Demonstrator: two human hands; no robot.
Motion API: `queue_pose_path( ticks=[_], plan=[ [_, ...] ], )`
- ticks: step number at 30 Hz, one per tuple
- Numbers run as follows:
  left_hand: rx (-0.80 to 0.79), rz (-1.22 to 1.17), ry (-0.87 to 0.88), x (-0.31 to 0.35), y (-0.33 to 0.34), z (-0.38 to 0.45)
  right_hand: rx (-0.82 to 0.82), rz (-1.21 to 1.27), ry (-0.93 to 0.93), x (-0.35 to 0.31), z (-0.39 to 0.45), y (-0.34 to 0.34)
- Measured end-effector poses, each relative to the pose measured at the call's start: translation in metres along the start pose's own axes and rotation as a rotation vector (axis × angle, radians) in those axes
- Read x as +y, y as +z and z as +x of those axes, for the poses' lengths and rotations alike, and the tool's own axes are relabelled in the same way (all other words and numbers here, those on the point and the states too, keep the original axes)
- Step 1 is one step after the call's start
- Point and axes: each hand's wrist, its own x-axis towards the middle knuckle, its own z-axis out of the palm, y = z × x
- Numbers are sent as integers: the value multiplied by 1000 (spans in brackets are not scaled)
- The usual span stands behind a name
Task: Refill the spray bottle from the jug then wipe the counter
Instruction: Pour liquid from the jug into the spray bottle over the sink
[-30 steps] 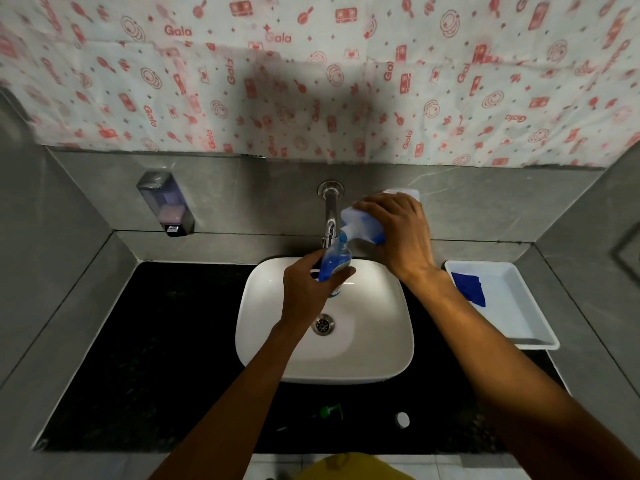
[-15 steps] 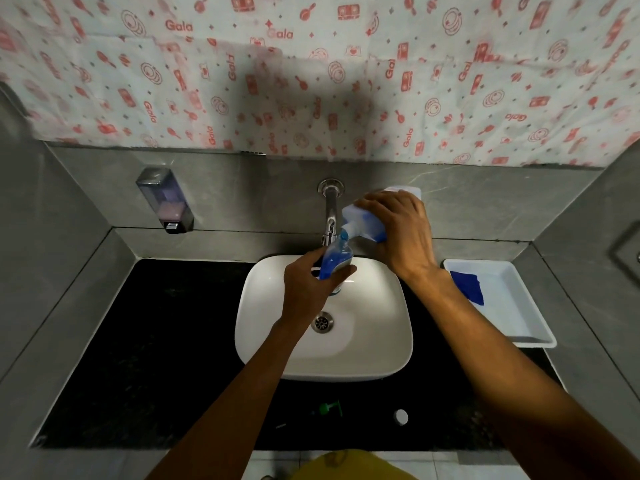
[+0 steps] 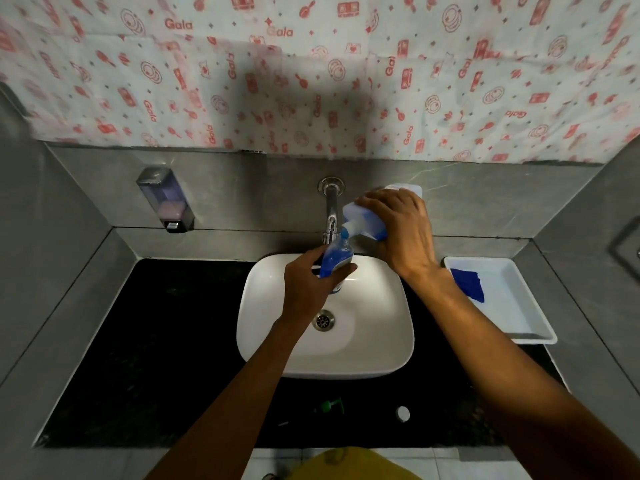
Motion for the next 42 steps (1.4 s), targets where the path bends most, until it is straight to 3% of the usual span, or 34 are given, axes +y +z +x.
queue_pose_path(
  ticks=[30, 42],
  plan=[
    [-11, 7, -7, -4, -2, 1, 28, 40, -19, 2, -2, 6],
    [-49, 6, -19, -5, -4, 1, -3, 156, 61, 1, -12, 6]
  ],
)
